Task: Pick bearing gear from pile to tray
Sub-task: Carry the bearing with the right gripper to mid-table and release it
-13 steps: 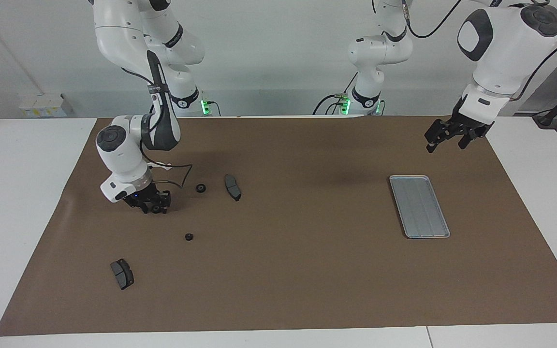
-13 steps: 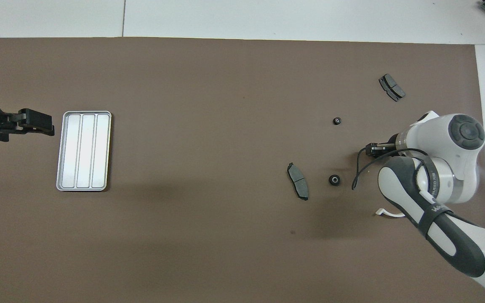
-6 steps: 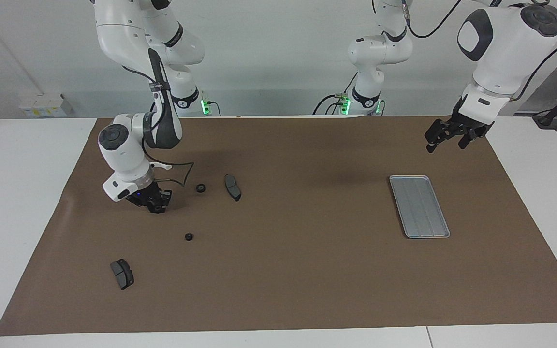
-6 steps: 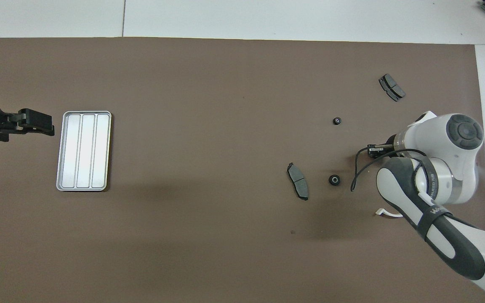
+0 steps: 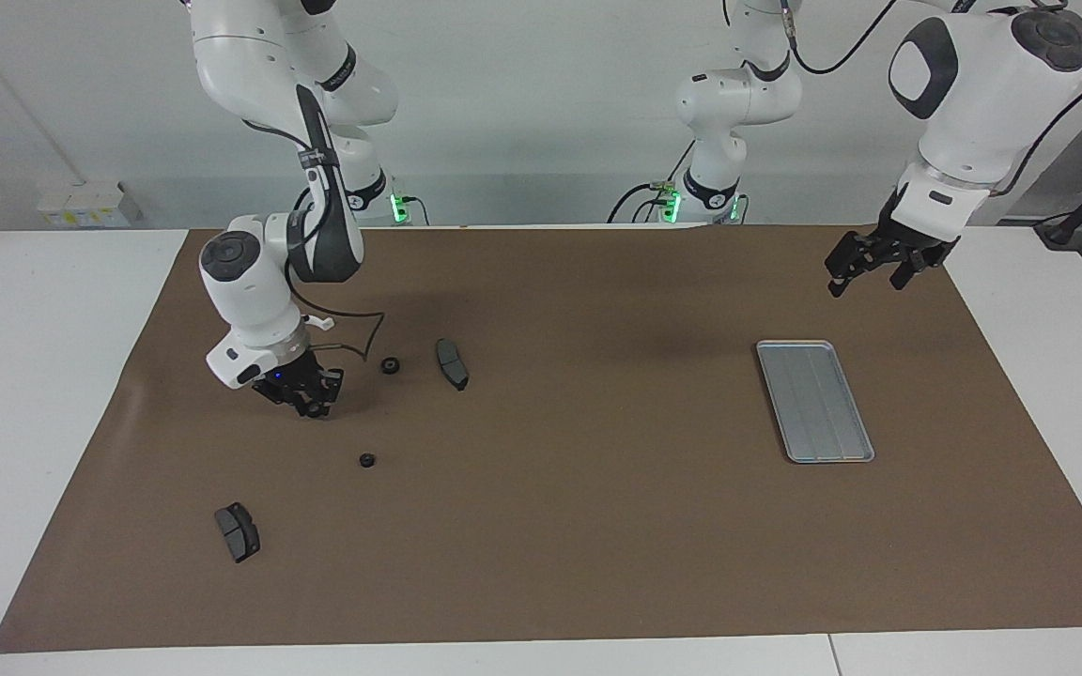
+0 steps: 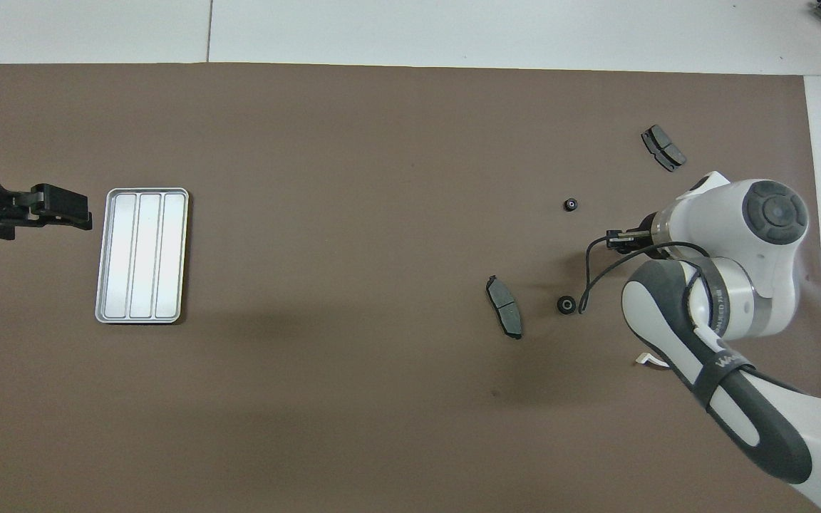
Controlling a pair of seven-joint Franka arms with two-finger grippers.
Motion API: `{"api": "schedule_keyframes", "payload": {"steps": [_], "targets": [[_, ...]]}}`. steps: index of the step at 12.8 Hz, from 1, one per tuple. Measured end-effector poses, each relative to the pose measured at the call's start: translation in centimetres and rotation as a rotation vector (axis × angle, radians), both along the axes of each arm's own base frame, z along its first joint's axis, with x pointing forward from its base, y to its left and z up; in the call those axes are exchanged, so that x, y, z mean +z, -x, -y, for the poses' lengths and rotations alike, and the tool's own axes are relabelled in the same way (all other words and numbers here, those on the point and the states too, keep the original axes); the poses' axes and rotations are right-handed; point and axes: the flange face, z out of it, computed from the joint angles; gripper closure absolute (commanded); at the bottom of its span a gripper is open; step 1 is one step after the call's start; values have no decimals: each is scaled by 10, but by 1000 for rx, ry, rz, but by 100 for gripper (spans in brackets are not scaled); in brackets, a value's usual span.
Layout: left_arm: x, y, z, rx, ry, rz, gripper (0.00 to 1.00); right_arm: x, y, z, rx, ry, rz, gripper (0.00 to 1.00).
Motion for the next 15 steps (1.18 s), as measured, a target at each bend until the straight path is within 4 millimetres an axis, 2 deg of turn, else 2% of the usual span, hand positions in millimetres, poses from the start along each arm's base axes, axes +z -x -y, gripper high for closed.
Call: {"api": "schedule_keyframes", "payload": {"steps": [2,5,10,12,15], "targets": [[0,0,-2,4,0,0,0,15,-4,-52,-38,-17,25,100],[-1,0,-8,14,0,-1,0,30,2,-124,-112,-50,49,100],[-3,-3,-9,16,1,11,0,41,12,-219,-189,-78,28,100],[-5,-4,-9,16,1,7,0,39,6,-250,-220,-88,20,100],[-8,-4,-10,18,1,3,0,20,-1,-305,-264,-69,9,100]]}}
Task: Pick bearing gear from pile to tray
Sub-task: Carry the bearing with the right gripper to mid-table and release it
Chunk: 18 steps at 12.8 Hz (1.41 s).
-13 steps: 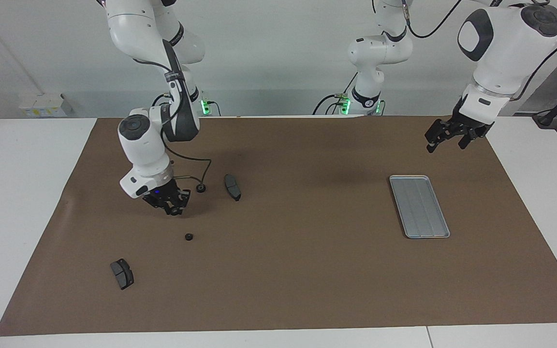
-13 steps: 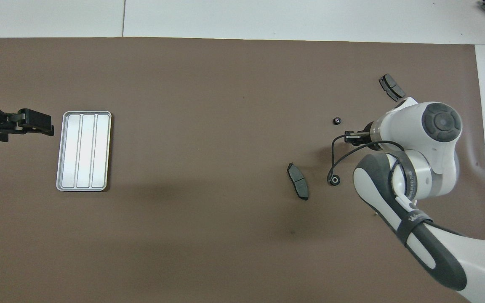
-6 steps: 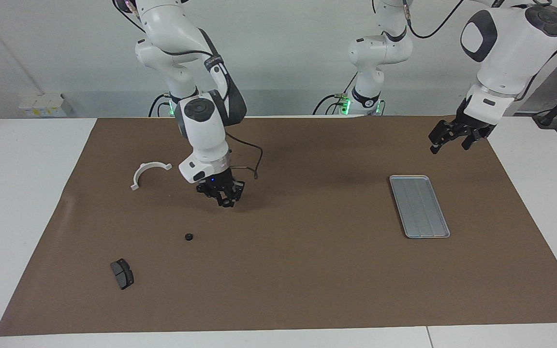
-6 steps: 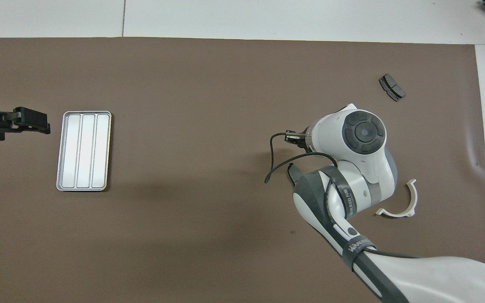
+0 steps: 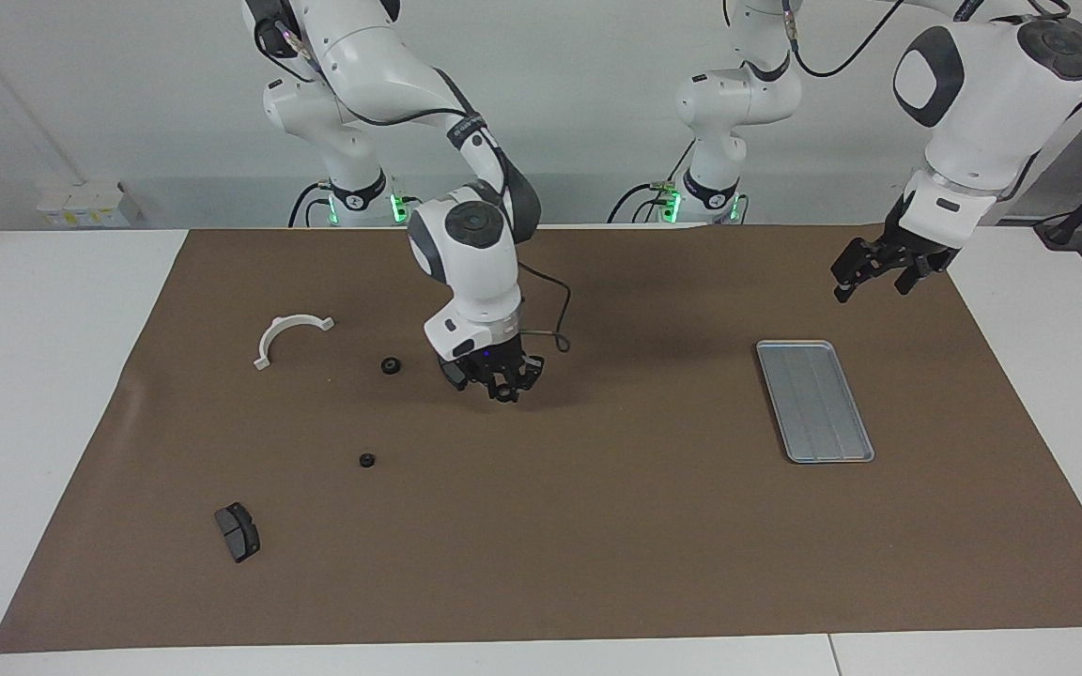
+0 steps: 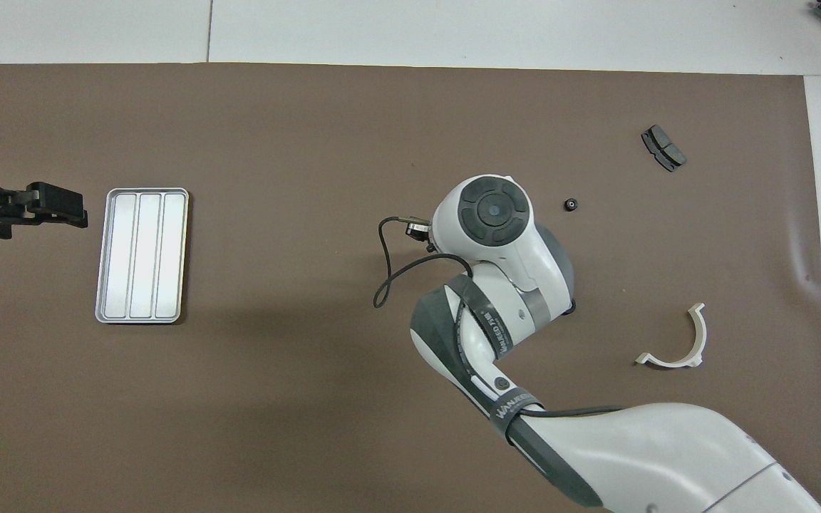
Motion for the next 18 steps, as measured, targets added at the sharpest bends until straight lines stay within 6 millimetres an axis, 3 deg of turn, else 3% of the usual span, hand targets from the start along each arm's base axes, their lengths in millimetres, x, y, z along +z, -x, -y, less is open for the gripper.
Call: {"api": "schedule_keyframes", "payload": {"steps": [2,4,6,7,8,9,15,18], "targets": [[0,0,0,0,0,0,0,-14,-1,-30,-19,6,1,100],[0,0,0,1,0,0,0,-31,13,-62,-18,11,-18,100],[0,0,0,1,0,0,0,-37,27,-83,-6,13,-25,100],[0,0,0,1,0,0,0,-37,34,-90,6,21,-34,70],[0,0,0,1,0,0,0,-38,41,-97,20,33,-48,50],[0,0,0,1,0,0,0,-39,48,-102,31,42,-57,47],[-2,0,0,1,0,-3,0,-41,50,-102,32,59,-70,0],[-6,0,0,0,0,-11,0,-26,36,-80,-3,51,-56,0]]}}
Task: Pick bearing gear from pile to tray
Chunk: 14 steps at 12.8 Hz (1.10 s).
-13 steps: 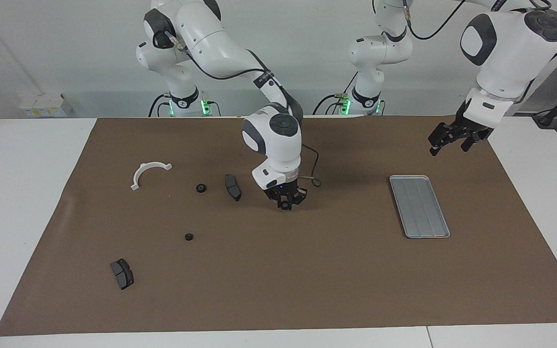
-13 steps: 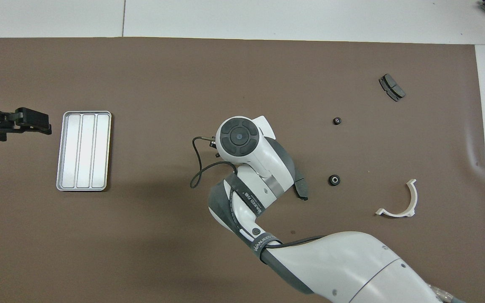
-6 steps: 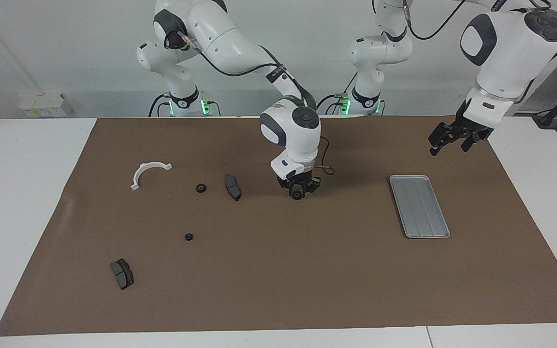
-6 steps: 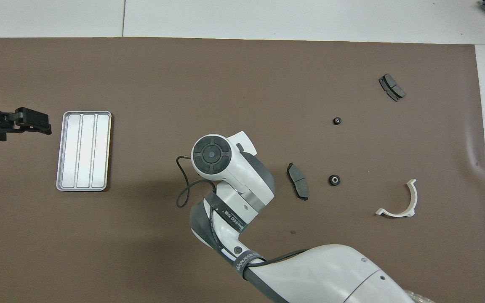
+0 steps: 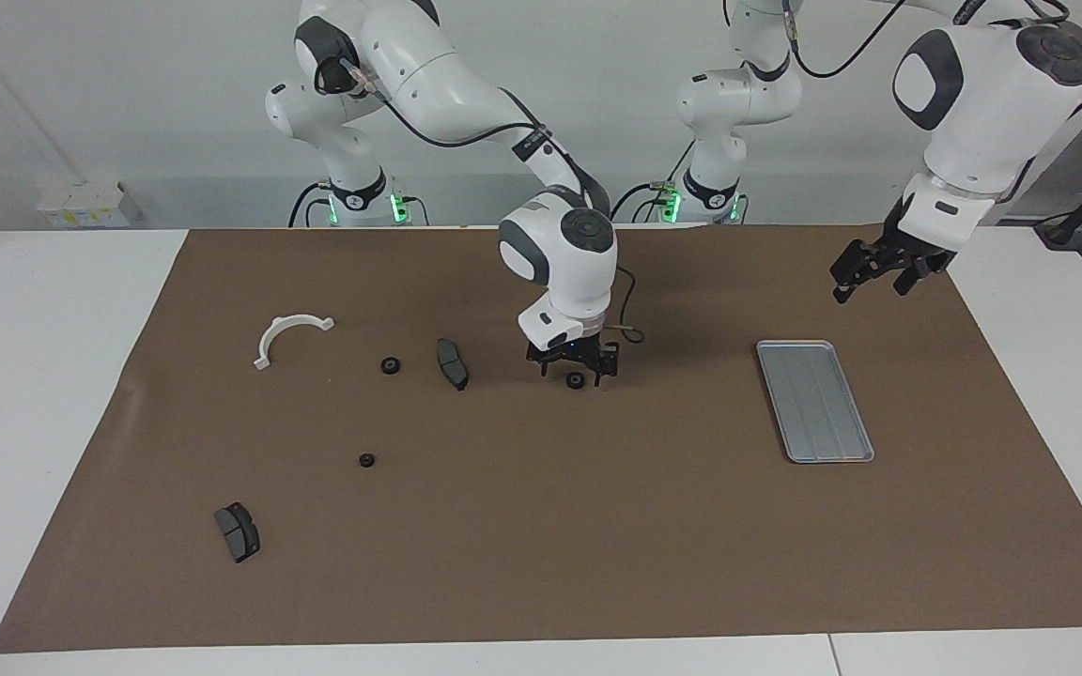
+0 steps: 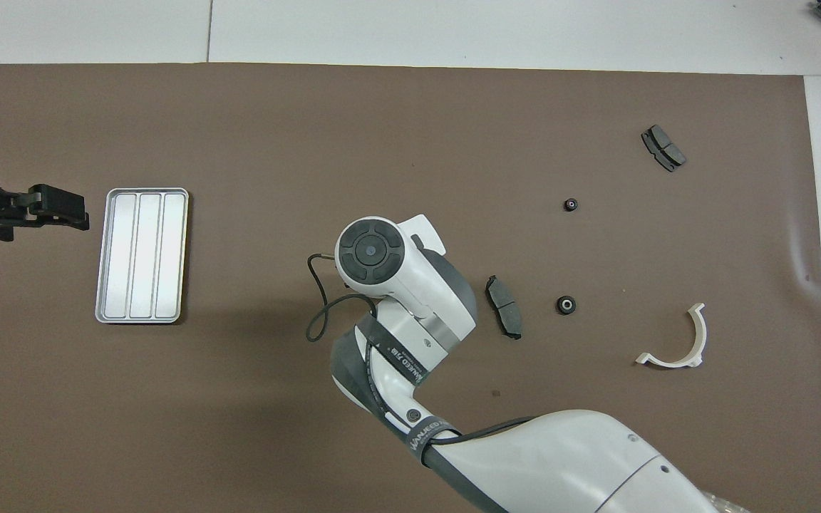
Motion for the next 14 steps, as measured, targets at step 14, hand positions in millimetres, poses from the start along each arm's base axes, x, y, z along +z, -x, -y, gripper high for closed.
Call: {"api": "schedule_keyframes", "payload": {"steps": [14], "targets": [[-140,6,234,67,48,48,0,25,32,264,216,-4,-10,0]]}}
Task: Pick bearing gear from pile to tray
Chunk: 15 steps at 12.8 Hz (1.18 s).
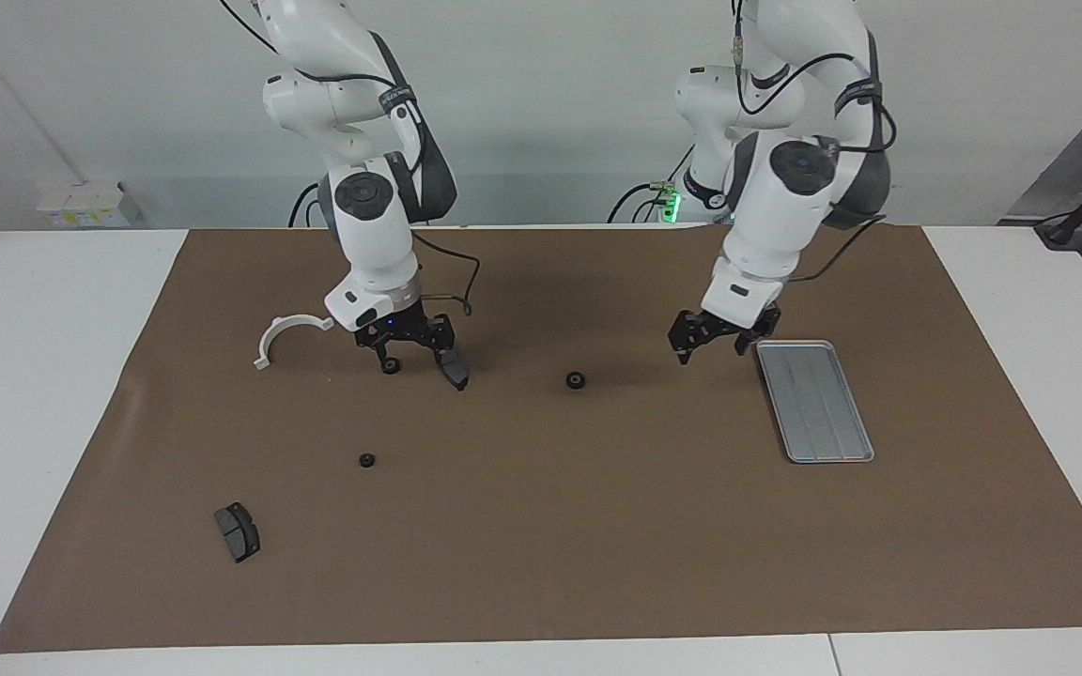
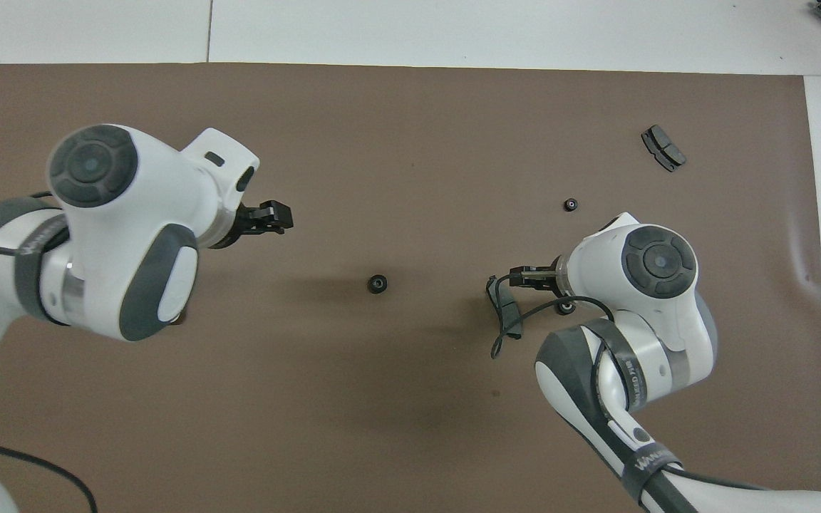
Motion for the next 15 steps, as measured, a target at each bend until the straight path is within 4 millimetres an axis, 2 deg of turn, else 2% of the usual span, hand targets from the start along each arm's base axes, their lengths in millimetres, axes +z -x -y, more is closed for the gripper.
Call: {"api": "schedule_keyframes", "payload": {"steps": [1,2,4,6,9,11,12,14,15], "targets": [[-24,6,36,22,15,6,0,-7,3,5,3,1,-3,0],[-45,12,61,32,25,7,0,-11,5,7,6,2,-6,0],[-79,20,92,27,33,4,0,-17,8,12,7,1,-3,0],[-95,26,105,11,32,-4,0,-26,12,16,4,1,-5,0],[-101,32,114,-6,27,-11,0,-40,18,30,6,0,1,0],[-120,44,129,-35,12,-38,0,-50,24,37,3,-4,12,3],[-128,48,135,-45,5,-49,0,-54,27,38,2,-3,9,12],[-134,51,137,-50,0,-56,3,-57,30,38,4,-1,1,36],[-134,51,137,-50,0,-56,13,-57,30,38,4,-1,1,39]]}}
